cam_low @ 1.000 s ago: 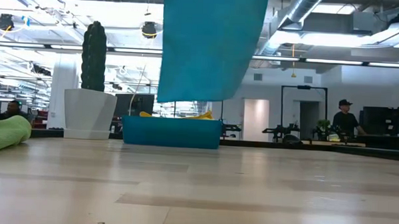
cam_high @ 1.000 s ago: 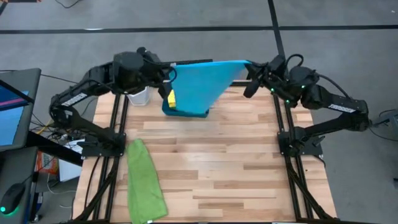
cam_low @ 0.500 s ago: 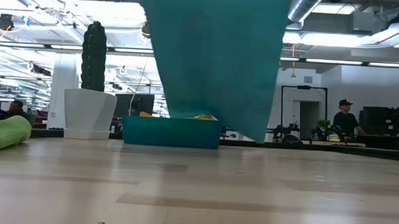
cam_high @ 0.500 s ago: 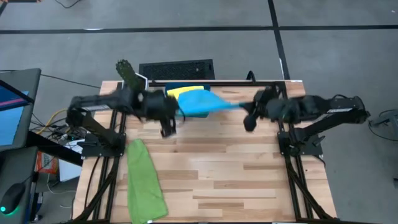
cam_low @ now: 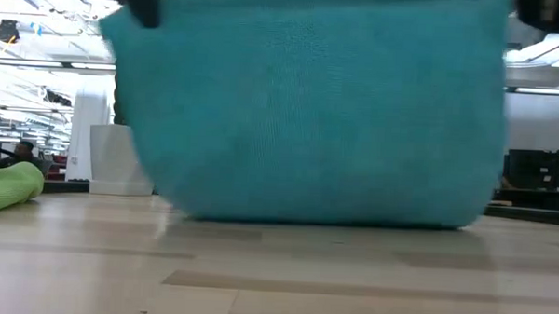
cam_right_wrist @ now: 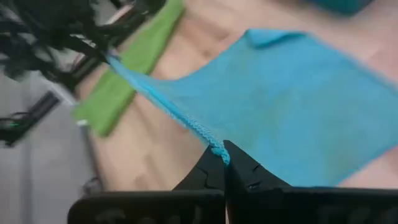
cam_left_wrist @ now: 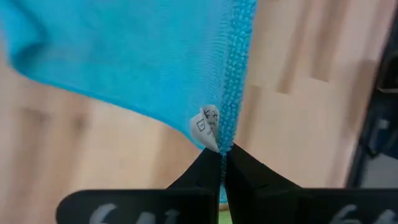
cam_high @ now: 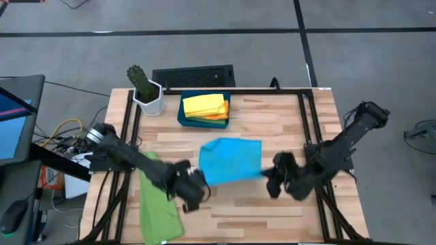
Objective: Fold microfiber towels
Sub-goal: Fold the blue towel
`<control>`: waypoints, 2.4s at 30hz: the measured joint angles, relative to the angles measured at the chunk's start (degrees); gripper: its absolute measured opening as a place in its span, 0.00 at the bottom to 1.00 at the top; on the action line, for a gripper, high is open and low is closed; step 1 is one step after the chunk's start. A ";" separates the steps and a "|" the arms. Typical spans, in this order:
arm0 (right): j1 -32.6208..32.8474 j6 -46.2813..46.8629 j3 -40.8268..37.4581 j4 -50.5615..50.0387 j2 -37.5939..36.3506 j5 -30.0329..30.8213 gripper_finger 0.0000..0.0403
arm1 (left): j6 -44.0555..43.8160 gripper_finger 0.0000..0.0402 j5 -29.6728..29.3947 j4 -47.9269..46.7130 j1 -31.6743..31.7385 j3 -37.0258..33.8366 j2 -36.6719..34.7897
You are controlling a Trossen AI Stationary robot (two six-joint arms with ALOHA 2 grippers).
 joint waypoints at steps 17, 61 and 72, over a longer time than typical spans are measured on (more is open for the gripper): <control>5.07 12.65 5.90 -6.25 9.19 -2.80 0.02 | -0.22 0.00 -0.35 -6.91 -2.15 5.62 4.82; -22.01 -39.91 37.88 -25.32 -9.43 4.66 0.02 | 28.44 0.00 -16.95 -25.41 24.29 44.15 -7.25; -2.24 -14.86 28.01 -26.50 2.43 4.03 0.02 | 11.79 0.00 -10.34 -25.56 7.02 29.41 -4.04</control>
